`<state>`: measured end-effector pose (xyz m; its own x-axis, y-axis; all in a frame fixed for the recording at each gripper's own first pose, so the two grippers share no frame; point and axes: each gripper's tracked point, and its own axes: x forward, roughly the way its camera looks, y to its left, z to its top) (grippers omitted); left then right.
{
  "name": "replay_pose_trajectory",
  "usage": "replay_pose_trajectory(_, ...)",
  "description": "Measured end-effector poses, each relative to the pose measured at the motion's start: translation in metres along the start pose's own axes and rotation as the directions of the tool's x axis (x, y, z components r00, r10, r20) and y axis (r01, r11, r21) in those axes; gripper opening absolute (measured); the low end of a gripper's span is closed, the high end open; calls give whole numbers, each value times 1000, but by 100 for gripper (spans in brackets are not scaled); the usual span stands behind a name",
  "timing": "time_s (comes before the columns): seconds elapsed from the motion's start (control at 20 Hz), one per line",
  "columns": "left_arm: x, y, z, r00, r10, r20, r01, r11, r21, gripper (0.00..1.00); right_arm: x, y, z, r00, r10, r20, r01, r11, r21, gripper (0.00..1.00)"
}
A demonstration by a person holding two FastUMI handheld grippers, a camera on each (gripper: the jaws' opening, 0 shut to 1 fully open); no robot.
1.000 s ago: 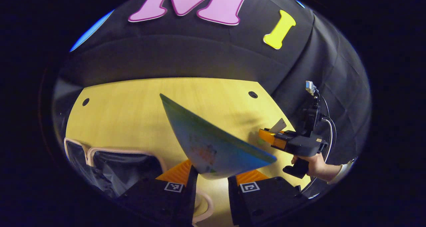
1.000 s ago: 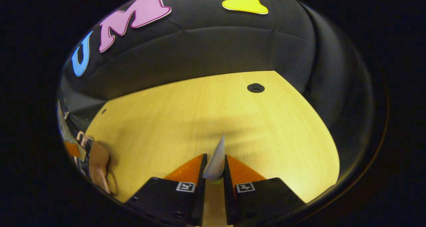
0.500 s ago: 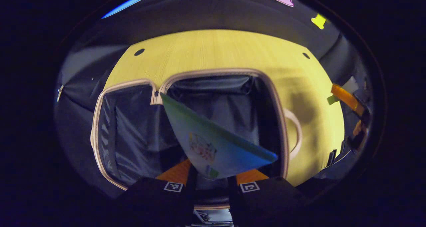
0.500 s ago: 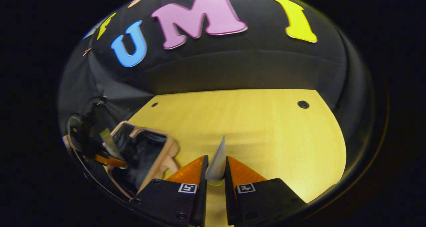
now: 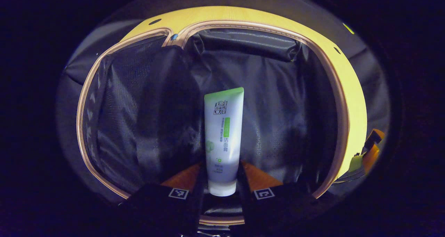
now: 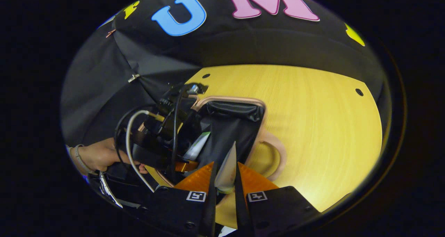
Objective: First open the suitcase, pack the skin care products into it, and then close the suitcase.
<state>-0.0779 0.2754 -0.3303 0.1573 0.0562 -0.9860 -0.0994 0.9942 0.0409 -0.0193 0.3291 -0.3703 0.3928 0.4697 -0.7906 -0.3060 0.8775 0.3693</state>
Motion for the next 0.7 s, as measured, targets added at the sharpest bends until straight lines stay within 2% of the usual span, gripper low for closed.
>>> replay_pose_trajectory(0.1, -19, 1, 7, 997, -29, 66, 27, 999, 35, 56, 20, 3, -19, 996, -19, -81, 22, 999, 29, 29)
replay_pose_trajectory(0.15, -32, 3, 10, 993, -46, 109, 42, 998, 46, 64, 28, 5, -21, 995, -18, -103, 24, 998, 53, 29)
replay_pose_trajectory(0.2, -48, 7, 16, 985, -57, 164, 49, 997, 52, 67, 37, 10, -25, 991, -22, -129, 30, 998, 63, 29)
replay_pose_trajectory(0.25, -69, 17, 27, 966, -51, 254, 38, 998, 53, 73, 43, 11, -30, 987, -35, -158, 47, 996, 70, 21)
replay_pose_trajectory(0.3, -90, 33, 40, 938, -25, 346, 5, 998, 58, 76, 49, 11, -36, 981, -48, -187, 66, 994, 87, 22)
replay_pose_trajectory(0.35, -113, 57, 52, 906, 22, 422, -52, 997, 61, 79, 56, 12, -40, 976, -53, -209, 78, 991, 112, 30)
replay_pose_trajectory(0.45, -142, 107, 62, 856, 84, 509, -123, 991, 43, 86, 70, 16, -48, 969, -68, -238, 107, 982, 157, 31)
replay_pose_trajectory(0.5, -148, 130, 58, 854, 104, 510, -130, 991, 16, 86, 75, 15, -52, 964, -82, -253, 128, 977, 168, 24)
replay_pose_trajectory(0.6, -150, 180, 50, 855, 153, 495, -136, 988, -71, 87, 79, 20, -47, 966, -99, -239, 150, 967, 206, 23)
replay_pose_trajectory(0.7, -141, 234, 39, 853, 223, 472, -160, 972, -171, 87, 75, 32, -28, 984, -84, -156, 123, 957, 264, 55)
